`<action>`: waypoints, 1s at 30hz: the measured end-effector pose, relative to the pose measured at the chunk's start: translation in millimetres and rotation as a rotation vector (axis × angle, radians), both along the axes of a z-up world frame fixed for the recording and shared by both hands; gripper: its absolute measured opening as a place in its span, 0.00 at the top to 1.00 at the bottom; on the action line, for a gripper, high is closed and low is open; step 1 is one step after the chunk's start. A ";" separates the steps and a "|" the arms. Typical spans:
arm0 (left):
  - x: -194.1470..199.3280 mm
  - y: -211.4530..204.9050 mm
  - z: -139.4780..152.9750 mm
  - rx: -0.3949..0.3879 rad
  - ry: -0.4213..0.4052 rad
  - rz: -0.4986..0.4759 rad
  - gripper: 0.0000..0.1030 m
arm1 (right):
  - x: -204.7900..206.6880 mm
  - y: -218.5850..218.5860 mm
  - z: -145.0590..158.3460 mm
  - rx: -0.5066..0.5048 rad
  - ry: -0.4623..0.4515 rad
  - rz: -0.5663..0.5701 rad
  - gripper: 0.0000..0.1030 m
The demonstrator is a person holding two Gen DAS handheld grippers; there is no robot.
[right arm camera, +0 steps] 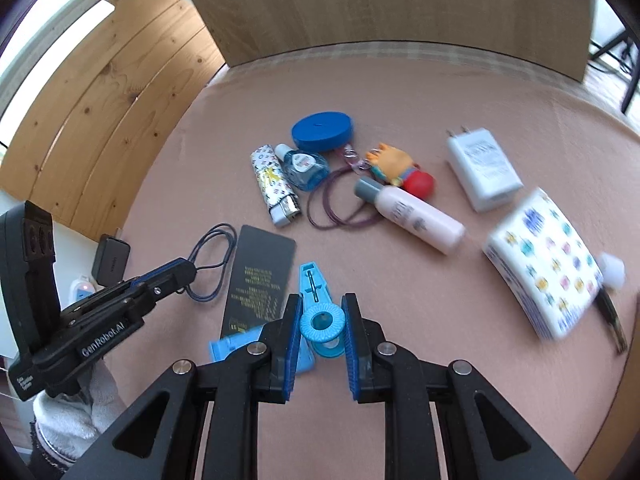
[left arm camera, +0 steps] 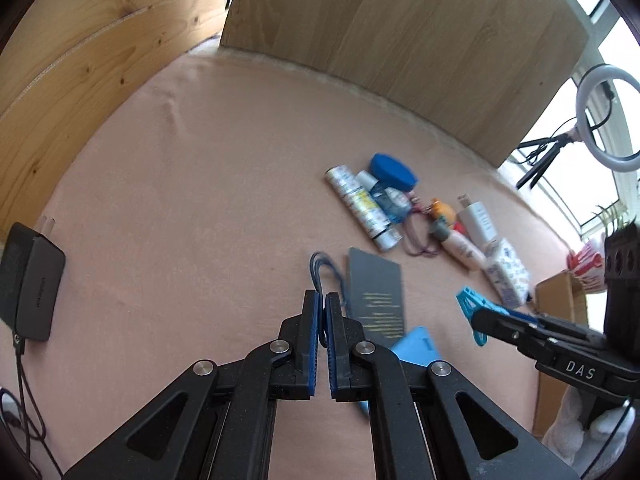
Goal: Organize objects
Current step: 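Grasp the blue clip with the right tool while the left tool grasps the dark blue cable, then carry the blue clip and the dark blue cable over the cardboard box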
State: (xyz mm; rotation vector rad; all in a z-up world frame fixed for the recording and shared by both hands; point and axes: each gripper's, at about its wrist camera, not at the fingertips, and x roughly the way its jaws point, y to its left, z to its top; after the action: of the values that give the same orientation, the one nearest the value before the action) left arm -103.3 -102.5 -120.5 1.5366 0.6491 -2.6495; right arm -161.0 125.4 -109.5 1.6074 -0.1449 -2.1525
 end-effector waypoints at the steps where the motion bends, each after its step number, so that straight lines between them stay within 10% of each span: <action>1: 0.6 1.2 4.1 0.003 0.006 0.000 0.97 | 2.9 4.8 2.2 -0.006 0.003 -0.008 0.83; 30: -19.2 217.0 86.2 0.100 0.154 -0.363 0.97 | 109.1 229.1 73.8 -0.058 0.140 -0.401 0.83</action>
State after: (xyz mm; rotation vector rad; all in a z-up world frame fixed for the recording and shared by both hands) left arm -122.6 114.5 -34.3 1.6244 0.5621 -3.0703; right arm -51.9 354.5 -35.7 1.4857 -0.5199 -2.5229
